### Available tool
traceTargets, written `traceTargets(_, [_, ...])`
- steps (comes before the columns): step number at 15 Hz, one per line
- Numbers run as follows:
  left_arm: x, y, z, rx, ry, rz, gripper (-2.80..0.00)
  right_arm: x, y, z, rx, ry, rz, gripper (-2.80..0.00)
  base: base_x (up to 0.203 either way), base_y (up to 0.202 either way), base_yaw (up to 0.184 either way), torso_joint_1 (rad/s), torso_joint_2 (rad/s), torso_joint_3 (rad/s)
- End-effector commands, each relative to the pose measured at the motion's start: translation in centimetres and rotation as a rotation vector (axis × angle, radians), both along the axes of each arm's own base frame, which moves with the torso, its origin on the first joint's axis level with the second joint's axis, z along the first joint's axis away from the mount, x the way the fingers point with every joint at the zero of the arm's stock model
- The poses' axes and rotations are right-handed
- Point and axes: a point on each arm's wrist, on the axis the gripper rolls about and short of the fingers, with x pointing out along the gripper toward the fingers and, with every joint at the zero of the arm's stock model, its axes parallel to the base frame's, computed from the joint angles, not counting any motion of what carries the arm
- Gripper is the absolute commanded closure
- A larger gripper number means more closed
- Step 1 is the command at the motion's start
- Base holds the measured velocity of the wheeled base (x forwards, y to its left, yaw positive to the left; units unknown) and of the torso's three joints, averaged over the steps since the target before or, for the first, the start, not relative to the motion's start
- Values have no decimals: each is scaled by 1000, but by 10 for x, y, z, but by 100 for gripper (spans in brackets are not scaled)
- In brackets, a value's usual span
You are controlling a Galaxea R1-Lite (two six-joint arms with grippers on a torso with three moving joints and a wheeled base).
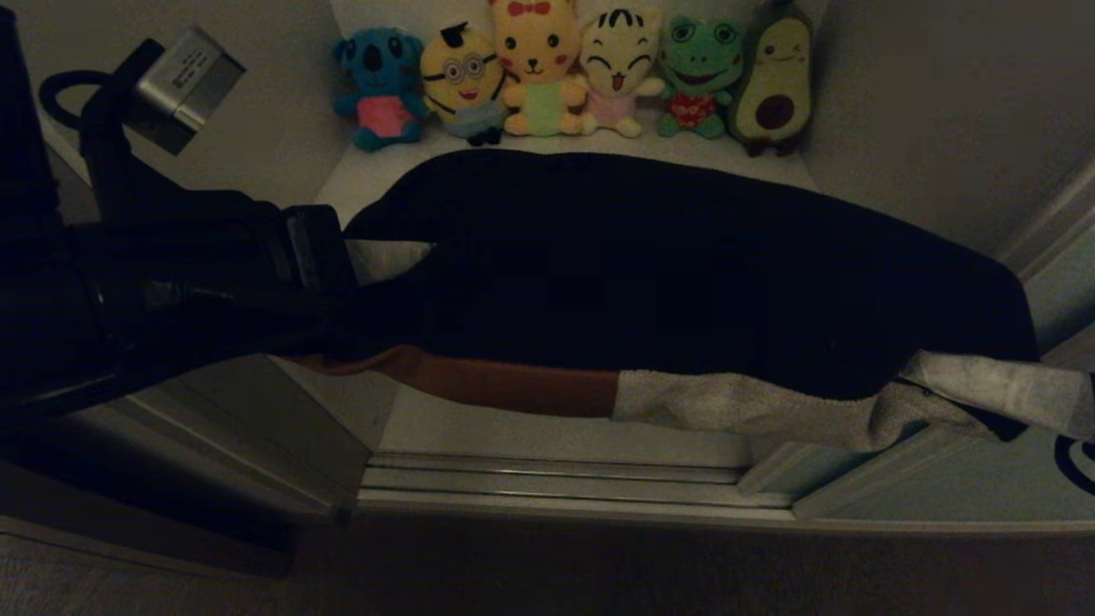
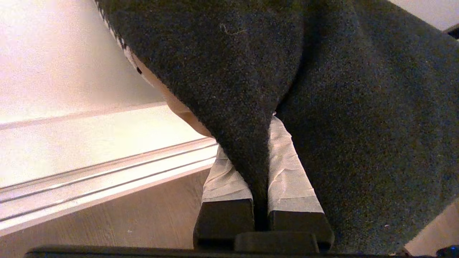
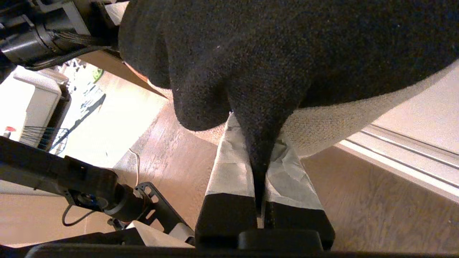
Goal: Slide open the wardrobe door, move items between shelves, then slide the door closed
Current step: Place the pillow on the lower shelf
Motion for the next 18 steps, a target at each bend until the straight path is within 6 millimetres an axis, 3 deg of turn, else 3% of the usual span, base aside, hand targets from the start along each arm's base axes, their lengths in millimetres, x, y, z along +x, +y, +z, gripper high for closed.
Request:
traceTargets(1, [-1,0,2,-6,-4,-2,0,0,0,1,6,-4,0,0,0,0,0,0,0,0])
traceTargets(12, [6,-4,-3,7,13,2,0,0,0,0,5,0,-2,0,-2,156,-1,1,3,3])
traceTargets(18, [0,-1,2,-4,-5,-10,0,-2,-2,3,14,-13,-3,0,0,10,1,1,0,0])
